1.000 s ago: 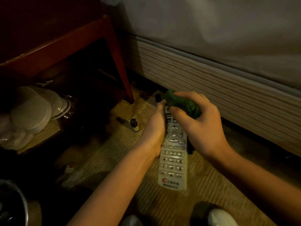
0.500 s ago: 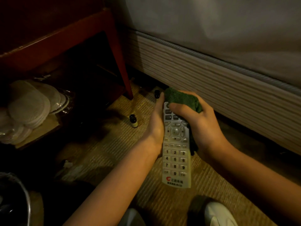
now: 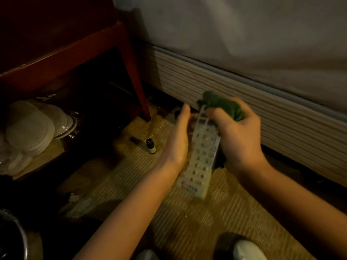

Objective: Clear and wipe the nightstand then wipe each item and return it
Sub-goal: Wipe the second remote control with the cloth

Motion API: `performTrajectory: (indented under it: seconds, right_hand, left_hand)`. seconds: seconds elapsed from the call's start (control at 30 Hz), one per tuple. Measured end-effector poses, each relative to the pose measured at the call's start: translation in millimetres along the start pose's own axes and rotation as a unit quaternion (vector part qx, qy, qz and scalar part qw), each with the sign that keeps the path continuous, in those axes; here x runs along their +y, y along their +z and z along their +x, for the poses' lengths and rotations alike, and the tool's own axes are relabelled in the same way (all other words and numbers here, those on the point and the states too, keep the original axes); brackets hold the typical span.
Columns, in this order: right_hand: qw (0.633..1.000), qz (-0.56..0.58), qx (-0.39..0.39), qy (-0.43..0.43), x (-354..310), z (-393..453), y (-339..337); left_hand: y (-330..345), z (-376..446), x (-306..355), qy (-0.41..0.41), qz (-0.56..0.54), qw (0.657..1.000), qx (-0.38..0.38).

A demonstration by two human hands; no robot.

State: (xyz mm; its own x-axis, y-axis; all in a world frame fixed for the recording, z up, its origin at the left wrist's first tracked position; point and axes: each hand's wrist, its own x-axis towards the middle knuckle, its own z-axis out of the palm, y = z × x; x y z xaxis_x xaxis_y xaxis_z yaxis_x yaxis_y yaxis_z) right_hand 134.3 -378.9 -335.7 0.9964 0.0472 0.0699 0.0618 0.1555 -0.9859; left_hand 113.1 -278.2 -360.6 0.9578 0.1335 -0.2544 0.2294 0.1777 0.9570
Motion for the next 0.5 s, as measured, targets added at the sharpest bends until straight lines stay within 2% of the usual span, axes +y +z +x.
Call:
performTrajectory:
  seconds: [0.1, 0.23, 0.3, 0.43, 0.5]
  right_hand:
    - [0.992, -0.04, 0.098, -0.064, -7.3, 23.3, -10.5]
    - [0.985, -0.033, 0.153, -0.072, -6.3, 31.3, -13.6]
    - [0.991, -0.001, 0.124, -0.042, -8.6, 31.6, -16.8]
    - [0.987, 0.128, -0.039, 0.088, -13.8, 39.3, -35.0]
    - [0.98, 0.139, -0.092, 0.113, -15.2, 40.5, -38.6]
  left_hand:
    - [3.8, -19.0, -11.4, 0.067, 0.102, 0.992, -0.039]
    - [9.0, -17.3, -23.4, 0.149, 0.272, 0.951, 0.005]
    - [8.2, -15.3, -24.0, 0.163, 0.259, 0.952, 0.001]
    - [-0.6, -13.2, -14.7, 0.125, 0.175, 0.974, -0.071]
    - [-4.3, -13.6, -4.9, 0.086, 0.141, 0.98, -0.109]
